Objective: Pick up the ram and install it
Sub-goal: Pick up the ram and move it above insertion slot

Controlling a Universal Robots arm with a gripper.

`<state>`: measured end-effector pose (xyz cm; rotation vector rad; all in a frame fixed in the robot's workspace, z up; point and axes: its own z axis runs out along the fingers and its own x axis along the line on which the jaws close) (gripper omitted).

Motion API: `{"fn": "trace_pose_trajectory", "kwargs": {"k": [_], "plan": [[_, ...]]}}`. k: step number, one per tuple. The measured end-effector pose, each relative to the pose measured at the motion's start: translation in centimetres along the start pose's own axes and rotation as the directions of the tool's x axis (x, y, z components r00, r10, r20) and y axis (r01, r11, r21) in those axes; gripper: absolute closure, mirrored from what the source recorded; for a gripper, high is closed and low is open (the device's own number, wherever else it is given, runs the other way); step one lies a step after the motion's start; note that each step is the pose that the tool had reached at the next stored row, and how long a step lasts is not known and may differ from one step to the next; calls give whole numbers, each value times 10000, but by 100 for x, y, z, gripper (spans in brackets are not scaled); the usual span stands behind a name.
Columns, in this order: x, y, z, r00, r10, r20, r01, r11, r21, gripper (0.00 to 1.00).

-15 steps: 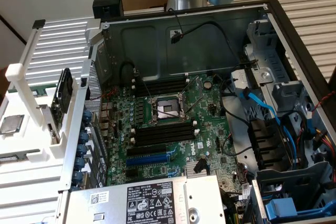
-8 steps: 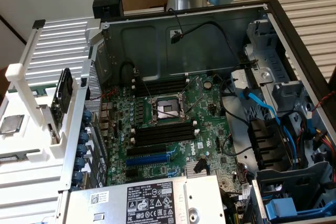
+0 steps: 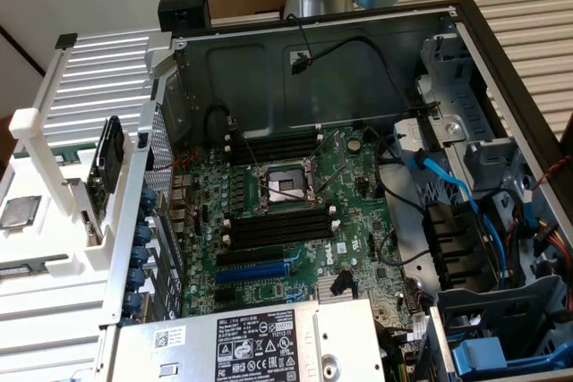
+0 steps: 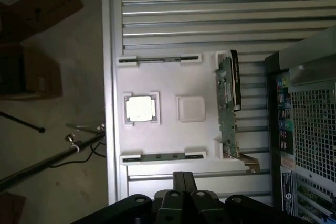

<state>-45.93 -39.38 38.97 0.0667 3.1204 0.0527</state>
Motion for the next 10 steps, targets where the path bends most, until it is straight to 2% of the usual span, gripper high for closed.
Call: {"fn": "trace_pose_trajectory", "kwargs": {"k": [5, 10], "plan": [[0, 0, 1, 9958, -914, -29, 914, 9958, -19, 90], [0, 0, 1, 9832, -1826, -58, 1825, 9832, -41, 90]]}}
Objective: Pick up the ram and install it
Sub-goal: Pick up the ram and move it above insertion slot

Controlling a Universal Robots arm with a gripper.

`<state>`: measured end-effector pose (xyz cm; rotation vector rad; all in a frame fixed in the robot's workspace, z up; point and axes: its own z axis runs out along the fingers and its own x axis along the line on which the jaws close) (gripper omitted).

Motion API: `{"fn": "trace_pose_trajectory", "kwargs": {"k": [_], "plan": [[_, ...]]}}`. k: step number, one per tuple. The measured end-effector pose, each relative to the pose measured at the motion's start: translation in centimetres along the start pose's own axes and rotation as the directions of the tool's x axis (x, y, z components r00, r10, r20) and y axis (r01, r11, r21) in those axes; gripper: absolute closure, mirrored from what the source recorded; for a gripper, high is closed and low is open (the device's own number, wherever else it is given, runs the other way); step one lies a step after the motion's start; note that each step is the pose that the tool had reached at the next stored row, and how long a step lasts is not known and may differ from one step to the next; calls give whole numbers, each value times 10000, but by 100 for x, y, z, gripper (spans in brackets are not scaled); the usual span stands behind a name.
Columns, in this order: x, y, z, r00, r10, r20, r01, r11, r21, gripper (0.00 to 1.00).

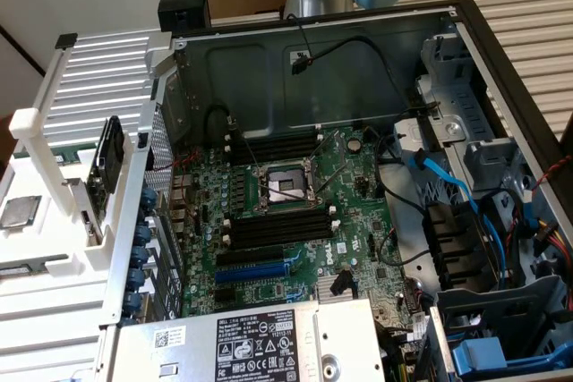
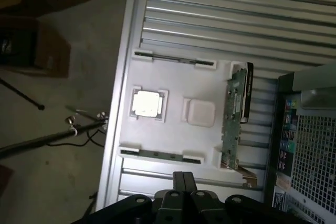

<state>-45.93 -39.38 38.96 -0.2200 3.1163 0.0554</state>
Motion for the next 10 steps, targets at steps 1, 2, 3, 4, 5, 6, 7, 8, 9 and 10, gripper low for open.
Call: {"fn": "trace_pose_trajectory", "kwargs": {"k": [1, 2, 3, 4, 5, 6, 7, 8, 9, 10], "plan": [[0, 0, 0, 9998, -178, -6, 178, 9998, -4, 90], [0, 0, 0, 9994, -359, -12, 359, 9994, -8, 90], [0, 0, 0, 9986, -538, -18, 538, 9986, -14, 90], [0, 0, 0, 9974, -723, -23, 723, 9974, -20, 90], [0, 0, 1, 9959, -902, -27, 902, 9959, -28, 90], [0, 0, 0, 9941, -1080, -33, 1080, 9941, -36, 90], [0, 0, 0, 9920, -1260, -37, 1260, 9920, -45, 90], [0, 0, 0, 9896, -1436, -43, 1436, 9896, -54, 90], [0, 0, 0, 9869, -1615, -47, 1615, 9869, -62, 90], [0, 0, 0, 9837, -1797, -53, 1797, 9837, -69, 90]]}}
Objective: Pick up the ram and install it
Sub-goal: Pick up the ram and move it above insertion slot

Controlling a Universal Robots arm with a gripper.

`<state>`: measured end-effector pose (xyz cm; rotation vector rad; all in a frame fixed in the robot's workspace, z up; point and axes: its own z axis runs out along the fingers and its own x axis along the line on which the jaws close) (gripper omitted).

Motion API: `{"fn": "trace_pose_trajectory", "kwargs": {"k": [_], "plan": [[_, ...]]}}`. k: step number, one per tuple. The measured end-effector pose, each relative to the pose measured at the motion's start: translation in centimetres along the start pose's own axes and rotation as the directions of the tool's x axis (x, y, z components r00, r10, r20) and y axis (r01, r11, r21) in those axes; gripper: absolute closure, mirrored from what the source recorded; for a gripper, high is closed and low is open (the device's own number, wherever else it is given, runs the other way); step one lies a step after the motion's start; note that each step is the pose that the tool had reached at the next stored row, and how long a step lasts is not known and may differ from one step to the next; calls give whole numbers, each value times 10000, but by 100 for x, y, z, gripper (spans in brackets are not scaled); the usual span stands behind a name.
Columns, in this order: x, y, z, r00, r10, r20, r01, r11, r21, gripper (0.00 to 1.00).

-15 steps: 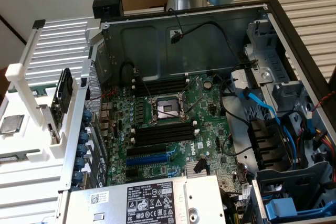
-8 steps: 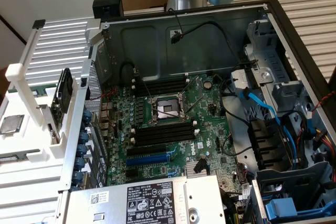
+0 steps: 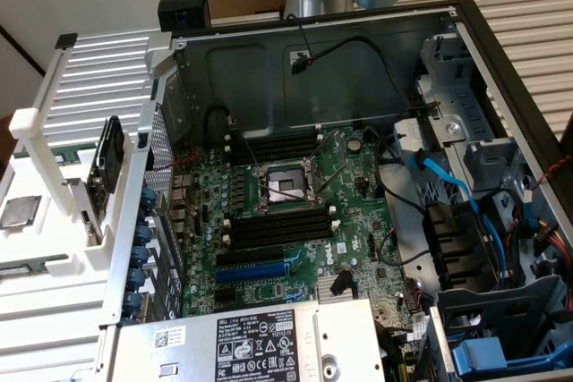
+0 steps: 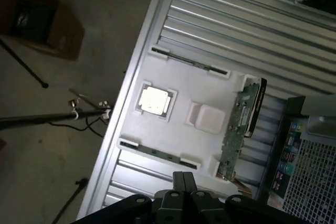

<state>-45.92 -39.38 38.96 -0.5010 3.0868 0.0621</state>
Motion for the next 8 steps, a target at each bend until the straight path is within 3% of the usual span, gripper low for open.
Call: {"fn": "trace_pose_trajectory", "kwargs": {"k": [4, 8], "plan": [[0, 0, 0, 9972, -740, -35, 740, 9973, -20, 90], [0, 0, 0, 9894, -1454, -62, 1454, 9894, -38, 90]]}}
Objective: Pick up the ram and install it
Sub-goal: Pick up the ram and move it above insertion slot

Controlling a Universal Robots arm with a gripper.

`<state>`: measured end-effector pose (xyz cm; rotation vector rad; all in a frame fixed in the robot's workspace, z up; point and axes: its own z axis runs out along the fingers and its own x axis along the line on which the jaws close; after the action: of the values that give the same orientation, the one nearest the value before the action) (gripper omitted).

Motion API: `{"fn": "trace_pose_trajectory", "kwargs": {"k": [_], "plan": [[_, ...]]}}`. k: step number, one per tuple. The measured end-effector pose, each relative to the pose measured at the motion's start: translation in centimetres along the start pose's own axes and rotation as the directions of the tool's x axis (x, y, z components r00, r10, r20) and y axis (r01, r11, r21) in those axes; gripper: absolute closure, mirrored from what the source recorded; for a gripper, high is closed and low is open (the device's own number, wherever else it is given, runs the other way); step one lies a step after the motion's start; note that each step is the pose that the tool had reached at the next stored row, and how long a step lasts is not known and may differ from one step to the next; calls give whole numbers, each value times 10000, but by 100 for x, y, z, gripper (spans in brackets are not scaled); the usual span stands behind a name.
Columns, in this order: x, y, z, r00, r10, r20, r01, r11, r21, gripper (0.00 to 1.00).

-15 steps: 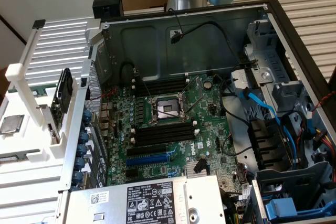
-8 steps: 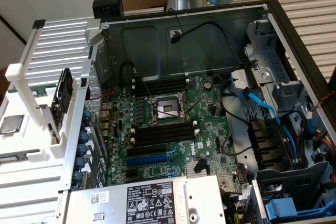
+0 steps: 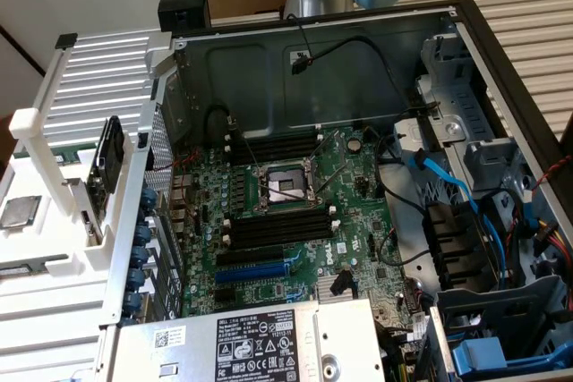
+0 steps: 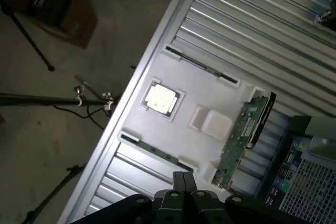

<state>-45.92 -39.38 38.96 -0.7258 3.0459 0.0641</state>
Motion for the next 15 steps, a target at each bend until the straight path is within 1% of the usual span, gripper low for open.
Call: {"fn": "trace_pose_trajectory", "kwargs": {"k": [2, 4, 6, 8, 10, 12, 15], "plan": [[0, 0, 0, 9994, -359, -13, 359, 9994, -9, 90], [0, 0, 0, 9973, -734, -24, 734, 9973, -19, 90], [0, 0, 0, 9940, -1093, -36, 1093, 9940, -29, 90], [0, 0, 0, 9894, -1449, -48, 1449, 9894, -38, 90], [0, 0, 1, 9835, -1810, -61, 1810, 9835, -48, 90], [0, 0, 1, 9761, -2171, -72, 2171, 9761, -57, 90], [0, 0, 3, 9631, -2690, -90, 2689, 9631, -71, 90]]}}
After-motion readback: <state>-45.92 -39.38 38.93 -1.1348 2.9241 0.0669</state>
